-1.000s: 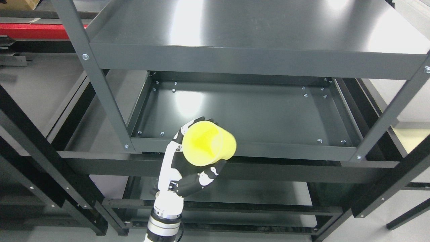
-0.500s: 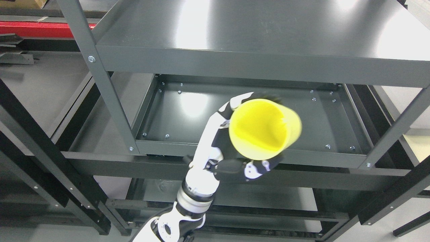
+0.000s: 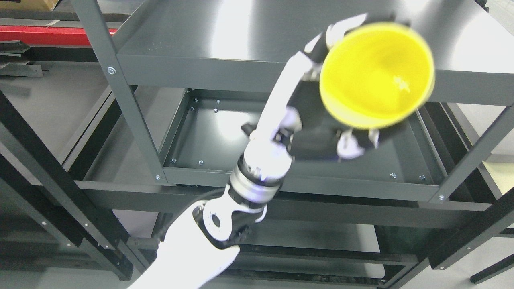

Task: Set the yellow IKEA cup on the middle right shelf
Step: 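Raise the cup with the left hand up onto the upper shelf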

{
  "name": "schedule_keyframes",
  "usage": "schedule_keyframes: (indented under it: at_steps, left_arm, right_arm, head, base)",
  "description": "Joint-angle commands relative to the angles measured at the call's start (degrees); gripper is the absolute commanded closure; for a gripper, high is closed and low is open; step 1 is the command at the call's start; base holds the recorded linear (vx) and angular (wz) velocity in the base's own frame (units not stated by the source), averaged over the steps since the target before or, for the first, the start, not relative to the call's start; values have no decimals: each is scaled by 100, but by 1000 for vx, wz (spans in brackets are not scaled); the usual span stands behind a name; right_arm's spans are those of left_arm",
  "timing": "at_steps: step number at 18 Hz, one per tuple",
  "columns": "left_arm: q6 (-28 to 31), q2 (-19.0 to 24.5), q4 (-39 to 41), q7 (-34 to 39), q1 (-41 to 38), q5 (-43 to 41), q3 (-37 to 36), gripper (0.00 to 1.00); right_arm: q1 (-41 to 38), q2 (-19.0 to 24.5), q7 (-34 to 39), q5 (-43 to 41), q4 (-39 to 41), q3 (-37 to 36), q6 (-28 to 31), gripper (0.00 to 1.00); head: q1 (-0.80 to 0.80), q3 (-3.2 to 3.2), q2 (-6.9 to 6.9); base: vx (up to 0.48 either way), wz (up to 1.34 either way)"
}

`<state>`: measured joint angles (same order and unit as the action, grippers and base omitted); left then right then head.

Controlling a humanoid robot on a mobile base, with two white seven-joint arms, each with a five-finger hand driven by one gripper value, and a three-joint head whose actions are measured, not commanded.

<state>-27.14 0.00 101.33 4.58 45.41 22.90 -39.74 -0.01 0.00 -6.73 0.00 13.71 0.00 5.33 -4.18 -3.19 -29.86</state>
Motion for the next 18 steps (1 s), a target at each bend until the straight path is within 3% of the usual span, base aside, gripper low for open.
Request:
schedule_keyframes:
  at_steps: [1, 4, 9, 13, 18]
  left_arm:
    - [1626, 100, -314, 552, 1469, 705, 570, 100]
    - [3692, 100, -901, 579, 1839, 1391, 1220, 100]
    - [5698, 100, -2308, 728, 2665, 1437, 2074, 98]
    - [6344, 100, -2696, 808, 2877, 1358, 2067, 88]
    - [6722, 100, -2715, 711, 2869, 1393, 1777, 51]
  right_arm:
    - [-78, -100, 5, -141, 0, 97, 3, 1]
    - [-78, -100, 5, -141, 0, 105, 3, 1]
    - [-78, -100, 5, -141, 0, 97, 3, 1]
    - [-78, -100, 5, -141, 0, 97, 3, 1]
    - [-78, -100, 5, -141, 0, 97, 3, 1]
  head:
    - [0, 0, 0]
    - [0, 0, 0]
    - [0, 0, 0]
    - [0, 0, 0]
    - [0, 0, 0]
  base:
    - [-16, -7]
    - [-5, -2]
    - [0, 0]
    - [0, 0]
    - [0, 0]
